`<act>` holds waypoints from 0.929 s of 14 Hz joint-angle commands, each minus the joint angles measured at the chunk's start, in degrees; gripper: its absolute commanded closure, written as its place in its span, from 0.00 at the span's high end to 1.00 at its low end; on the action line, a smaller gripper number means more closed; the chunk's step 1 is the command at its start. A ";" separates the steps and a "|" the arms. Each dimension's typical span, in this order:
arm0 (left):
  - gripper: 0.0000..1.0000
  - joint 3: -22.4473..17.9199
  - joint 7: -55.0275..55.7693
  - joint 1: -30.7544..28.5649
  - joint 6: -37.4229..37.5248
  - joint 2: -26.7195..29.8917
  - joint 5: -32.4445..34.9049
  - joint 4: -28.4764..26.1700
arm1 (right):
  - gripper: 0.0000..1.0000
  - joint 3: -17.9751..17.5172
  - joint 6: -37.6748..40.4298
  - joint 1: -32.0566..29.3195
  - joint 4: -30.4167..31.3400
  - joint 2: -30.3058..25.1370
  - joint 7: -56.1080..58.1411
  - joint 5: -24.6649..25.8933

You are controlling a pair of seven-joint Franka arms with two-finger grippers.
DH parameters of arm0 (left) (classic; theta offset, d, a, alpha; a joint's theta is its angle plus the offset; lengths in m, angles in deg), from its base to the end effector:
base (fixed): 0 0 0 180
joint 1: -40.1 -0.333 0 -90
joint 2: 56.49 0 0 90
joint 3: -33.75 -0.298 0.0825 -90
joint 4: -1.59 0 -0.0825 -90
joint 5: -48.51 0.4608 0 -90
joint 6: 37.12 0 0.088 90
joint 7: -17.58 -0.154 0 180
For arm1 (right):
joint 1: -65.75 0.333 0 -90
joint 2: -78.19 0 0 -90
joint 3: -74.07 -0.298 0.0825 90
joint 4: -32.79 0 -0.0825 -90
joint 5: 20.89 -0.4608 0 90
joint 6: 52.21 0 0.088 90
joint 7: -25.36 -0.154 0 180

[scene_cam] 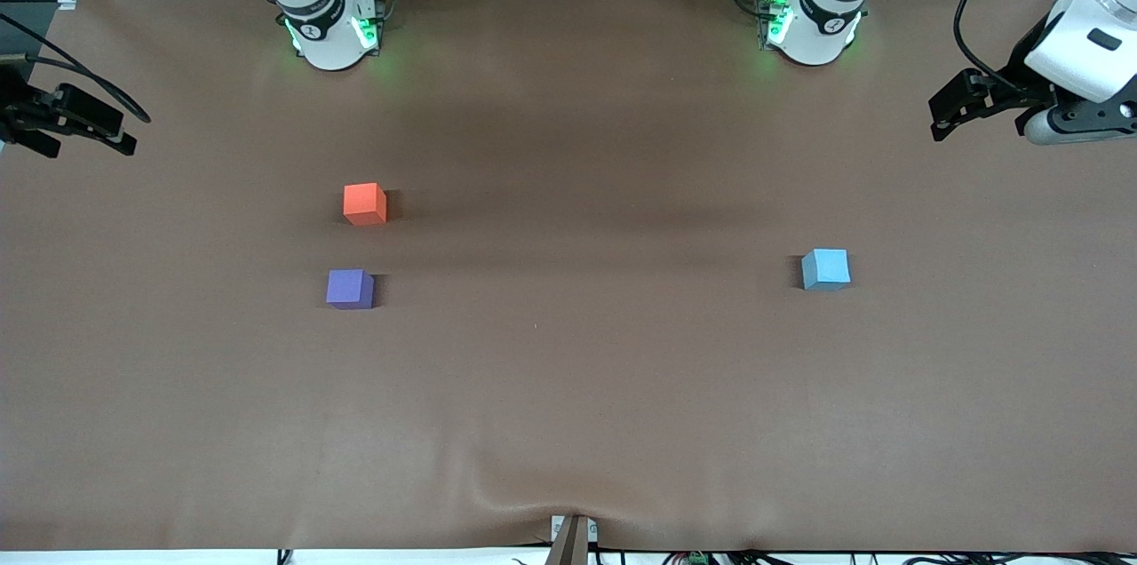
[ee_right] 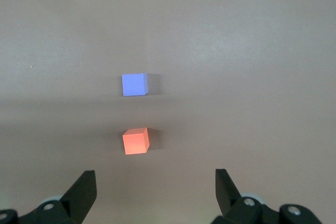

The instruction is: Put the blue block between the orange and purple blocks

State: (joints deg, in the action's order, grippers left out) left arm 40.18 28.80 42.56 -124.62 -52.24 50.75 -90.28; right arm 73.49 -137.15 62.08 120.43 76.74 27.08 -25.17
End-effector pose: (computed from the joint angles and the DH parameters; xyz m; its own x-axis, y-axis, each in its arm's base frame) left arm 0.5983 -0.0893 0.5836 0.9991 0.0425 0.0067 0.0427 -0.9980 -0.0469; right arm 0.6136 -0.0210 0.5905 0.9997 -0.0174 -0.0193 -0.0188 -0.9970 -0.0748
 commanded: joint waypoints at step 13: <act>1.00 -0.19 -0.67 -3.42 3.30 -0.56 -3.12 2.83 | 1.00 -1.18 0.48 -1.07 0.16 -1.01 0.22 2.88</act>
State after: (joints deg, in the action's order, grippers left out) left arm 39.67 28.80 40.23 -123.12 -52.40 49.23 -89.05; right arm 73.10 -137.11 62.08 120.41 76.50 27.10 -22.89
